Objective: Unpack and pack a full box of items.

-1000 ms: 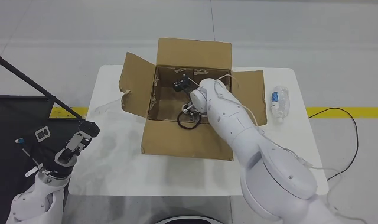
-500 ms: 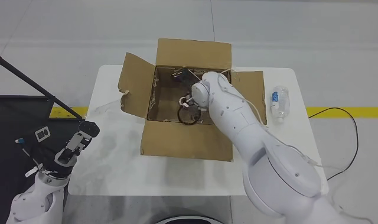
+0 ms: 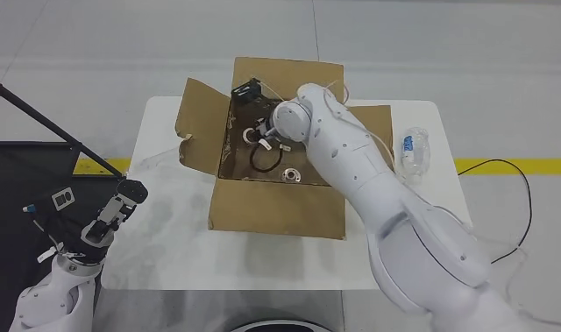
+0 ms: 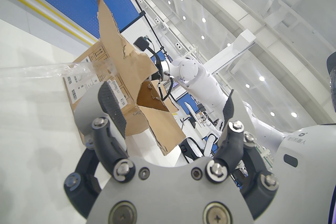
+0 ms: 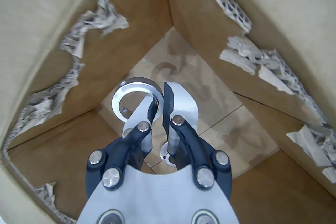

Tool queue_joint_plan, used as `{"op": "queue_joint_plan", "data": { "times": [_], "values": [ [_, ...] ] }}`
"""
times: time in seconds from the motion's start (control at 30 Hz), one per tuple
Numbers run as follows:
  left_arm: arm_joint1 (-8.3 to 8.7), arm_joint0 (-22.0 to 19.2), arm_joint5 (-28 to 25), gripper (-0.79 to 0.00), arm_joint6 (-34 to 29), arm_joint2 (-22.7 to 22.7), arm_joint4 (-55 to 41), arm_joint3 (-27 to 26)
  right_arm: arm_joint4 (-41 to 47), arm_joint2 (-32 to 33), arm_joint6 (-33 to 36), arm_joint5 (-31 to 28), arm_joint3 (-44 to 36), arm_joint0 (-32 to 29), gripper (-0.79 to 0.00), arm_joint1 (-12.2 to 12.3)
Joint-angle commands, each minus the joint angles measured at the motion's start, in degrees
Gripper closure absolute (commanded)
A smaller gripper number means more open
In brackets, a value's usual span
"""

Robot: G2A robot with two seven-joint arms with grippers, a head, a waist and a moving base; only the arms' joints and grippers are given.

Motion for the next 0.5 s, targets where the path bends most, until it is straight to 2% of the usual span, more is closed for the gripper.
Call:
{"op": "queue_joint_plan", "data": {
  "times": [0.0,0.23,0.33,0.47],
  "values": [
    [0.00,0.00,0.00,-0.785,0.00,0.00,0.00,0.00,-0.02,0.67,0.56,0.16,-2.28,-0.46,0.000,0.69],
    [0.00,0.00,0.00,-0.785,0.00,0.00,0.00,0.00,-2.21,5.09,2.42,2.52,-16.70,-5.01,0.000,5.23],
    [0.00,0.00,0.00,-0.785,0.00,0.00,0.00,0.00,-4.88,8.68,4.87,4.91,-27.35,-9.17,0.000,8.23],
    [0.00,0.00,0.00,-0.785,0.00,0.00,0.00,0.00,-10.41,15.62,9.80,8.50,-45.47,-18.00,0.000,12.64]
  ]
}}
